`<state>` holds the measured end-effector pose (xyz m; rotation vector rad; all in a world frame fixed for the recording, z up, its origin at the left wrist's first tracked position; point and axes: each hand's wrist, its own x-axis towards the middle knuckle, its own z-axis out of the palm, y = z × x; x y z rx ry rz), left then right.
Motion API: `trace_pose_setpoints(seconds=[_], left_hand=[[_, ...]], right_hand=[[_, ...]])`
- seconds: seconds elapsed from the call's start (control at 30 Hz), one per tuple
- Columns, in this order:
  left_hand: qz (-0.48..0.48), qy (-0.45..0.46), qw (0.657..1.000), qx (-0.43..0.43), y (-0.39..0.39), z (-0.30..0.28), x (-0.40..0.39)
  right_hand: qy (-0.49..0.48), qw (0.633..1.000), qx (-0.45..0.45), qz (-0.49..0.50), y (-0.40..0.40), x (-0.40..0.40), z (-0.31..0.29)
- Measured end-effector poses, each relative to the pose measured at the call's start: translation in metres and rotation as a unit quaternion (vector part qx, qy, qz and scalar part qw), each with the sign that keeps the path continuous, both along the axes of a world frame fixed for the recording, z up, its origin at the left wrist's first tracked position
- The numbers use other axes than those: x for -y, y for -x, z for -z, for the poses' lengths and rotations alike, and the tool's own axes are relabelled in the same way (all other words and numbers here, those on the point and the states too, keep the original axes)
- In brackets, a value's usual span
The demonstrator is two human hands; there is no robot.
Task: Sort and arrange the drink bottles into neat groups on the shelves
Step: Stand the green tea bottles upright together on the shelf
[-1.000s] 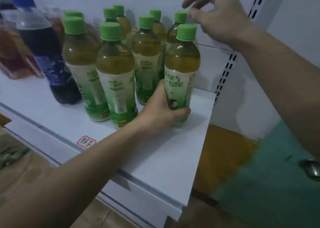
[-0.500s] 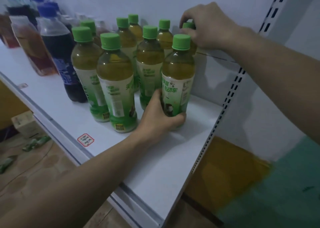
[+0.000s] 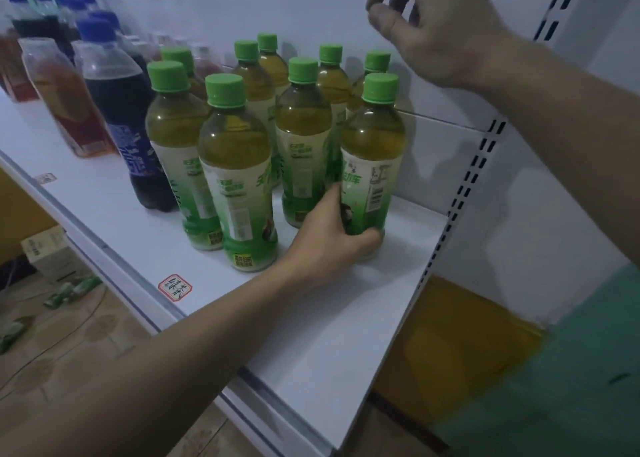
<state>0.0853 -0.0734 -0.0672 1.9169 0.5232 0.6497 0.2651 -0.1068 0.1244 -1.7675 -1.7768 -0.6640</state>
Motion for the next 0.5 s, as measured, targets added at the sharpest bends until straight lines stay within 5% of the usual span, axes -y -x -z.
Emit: trace_pose_setpoints(seconds=[0.5], left_hand=[[0.037,-0.008,0.999,-0.006,-0.029,0.002,0.002]], right_hand=[[0.302,0.950,0.080,0.002,0.007,-0.095,-0.022]])
